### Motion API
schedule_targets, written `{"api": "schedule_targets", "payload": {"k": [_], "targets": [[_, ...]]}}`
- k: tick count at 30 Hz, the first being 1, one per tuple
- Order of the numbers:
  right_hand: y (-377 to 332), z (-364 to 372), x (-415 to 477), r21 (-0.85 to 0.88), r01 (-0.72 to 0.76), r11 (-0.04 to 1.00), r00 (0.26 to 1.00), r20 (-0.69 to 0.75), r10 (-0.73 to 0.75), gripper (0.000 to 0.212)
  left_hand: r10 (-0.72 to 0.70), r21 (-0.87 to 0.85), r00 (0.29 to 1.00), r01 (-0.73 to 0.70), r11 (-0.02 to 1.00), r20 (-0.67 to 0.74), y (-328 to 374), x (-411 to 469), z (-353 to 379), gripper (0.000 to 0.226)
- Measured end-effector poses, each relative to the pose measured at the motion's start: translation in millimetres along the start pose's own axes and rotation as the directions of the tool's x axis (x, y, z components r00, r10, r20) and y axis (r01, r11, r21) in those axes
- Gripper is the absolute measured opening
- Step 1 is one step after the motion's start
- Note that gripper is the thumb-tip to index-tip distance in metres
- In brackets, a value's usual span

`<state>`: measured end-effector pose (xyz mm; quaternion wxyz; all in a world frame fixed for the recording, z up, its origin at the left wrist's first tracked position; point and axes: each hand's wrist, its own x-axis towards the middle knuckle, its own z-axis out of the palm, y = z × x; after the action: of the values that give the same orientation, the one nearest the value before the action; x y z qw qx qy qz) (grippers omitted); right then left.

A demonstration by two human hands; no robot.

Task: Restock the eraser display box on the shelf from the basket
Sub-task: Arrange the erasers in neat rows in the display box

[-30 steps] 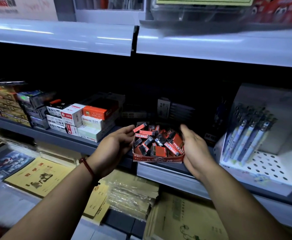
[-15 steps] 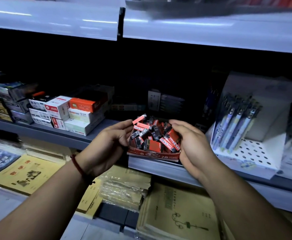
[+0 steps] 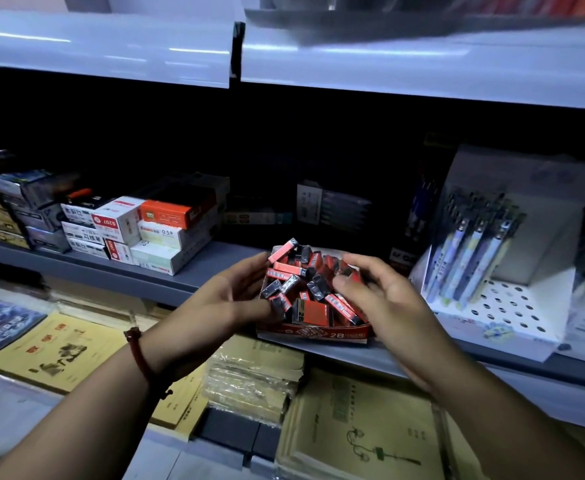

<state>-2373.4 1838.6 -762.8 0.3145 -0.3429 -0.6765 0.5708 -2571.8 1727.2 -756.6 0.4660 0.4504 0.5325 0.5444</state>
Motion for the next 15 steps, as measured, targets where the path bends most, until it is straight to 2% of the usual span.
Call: {"api": "schedule_targets", "payload": {"k": [1,3,5,7,9,11,15], "targets": [[-0.2,-3.7,-1.7,-0.161,0.07,0.984,0.998,0.012,-0.069,0.038,-0.006,0.025,1.0,0.006,1.0,0.004,0.8,-0.6,-1.2,0.069],[-6.6,-9.2,-7.7,-0.441,0.245,0.863,0.968,0.06,-0.243,0.037,-0.018,0.046,1.0,0.018,0.999,-0.01,2.7,-0.7,-5.0,0.069],[-13.9,-12.0,-11.4,-0.579,0.412,0.703,0.902,0.154,-0.403,0.026,-0.029,0.054,0.999,0.03,0.998,-0.015,4.6,-0.5,-9.3,0.075],[-17.8,-13.2,-11.4,-0.655,0.495,0.571,0.853,0.243,-0.462,0.024,-0.044,0.074,0.999,0.045,0.996,-0.011,5.7,-0.5,-12.7,0.078],[-17.9,-13.0,-8.6,-0.697,0.525,0.488,0.833,0.303,-0.463,0.027,-0.061,0.136,0.997,0.068,0.988,-0.048,5.4,-0.7,-17.0,0.068],[-16.7,-10.6,-6.1,-0.707,0.524,0.474,0.835,0.317,-0.45,0.03,-0.055,0.234,0.995,0.072,0.97,-0.079,5.2,-1.2,-21.4,0.055],[-12.8,-3.4,-1.2,-0.719,0.527,0.452,0.836,0.344,-0.428,0.036,0.036,0.428,0.999,-0.018,0.904,-0.034,5.9,-1.9,-24.7,0.041]]}}
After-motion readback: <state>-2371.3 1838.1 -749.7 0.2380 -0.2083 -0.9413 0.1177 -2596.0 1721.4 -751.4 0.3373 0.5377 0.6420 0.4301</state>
